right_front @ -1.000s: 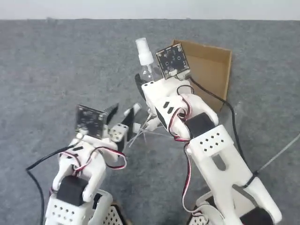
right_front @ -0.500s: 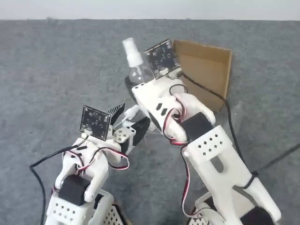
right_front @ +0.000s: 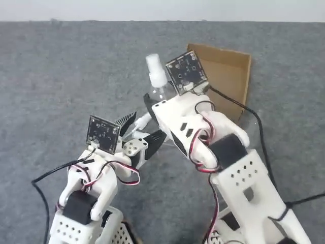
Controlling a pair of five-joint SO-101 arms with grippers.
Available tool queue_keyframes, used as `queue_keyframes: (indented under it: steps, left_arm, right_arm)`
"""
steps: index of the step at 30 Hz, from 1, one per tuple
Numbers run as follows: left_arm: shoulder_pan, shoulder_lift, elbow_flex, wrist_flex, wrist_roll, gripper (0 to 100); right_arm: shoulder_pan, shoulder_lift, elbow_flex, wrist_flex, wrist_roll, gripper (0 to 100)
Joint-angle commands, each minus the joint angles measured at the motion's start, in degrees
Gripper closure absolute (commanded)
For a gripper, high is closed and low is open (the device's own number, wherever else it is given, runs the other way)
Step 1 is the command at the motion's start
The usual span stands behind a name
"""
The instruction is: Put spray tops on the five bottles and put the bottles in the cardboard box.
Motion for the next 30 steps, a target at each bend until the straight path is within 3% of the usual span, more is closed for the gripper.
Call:
queue_keyframes:
  steps: [1, 5, 12, 16, 23, 30]
  left_arm:
    - [-0.18, 0.18, -1.01, -2.11, -0.35, 71]
    - [-0.18, -0.18, -1.01, -1.76, -0.35, 71]
    - [-0.26, -0.26, 0.75, -2.02, -0.44, 72]
    - [-0.79, -0.26, 0.92, -2.02, -0.44, 79]
    - [-8.35, -0.26, 1.54, -3.34, -0.09, 94]
    - [-8.62, -0.26, 6.55, -10.81, -0.35, 99]
  right_arm:
    - [-0.40, -3.74, -4.48, 1.36, 0.88, 99.2]
    - [0.04, -3.12, -4.48, 0.40, 1.23, 99.2]
    - [10.15, 0.40, -4.84, -8.92, 1.32, 99.2]
    - [15.78, 9.19, -4.84, -16.57, 0.88, 99.2]
    - [20.88, 24.22, -5.89, -36.70, 1.14, 99.2]
    - [24.13, 43.03, -20.22, -39.87, 0.88, 99.2]
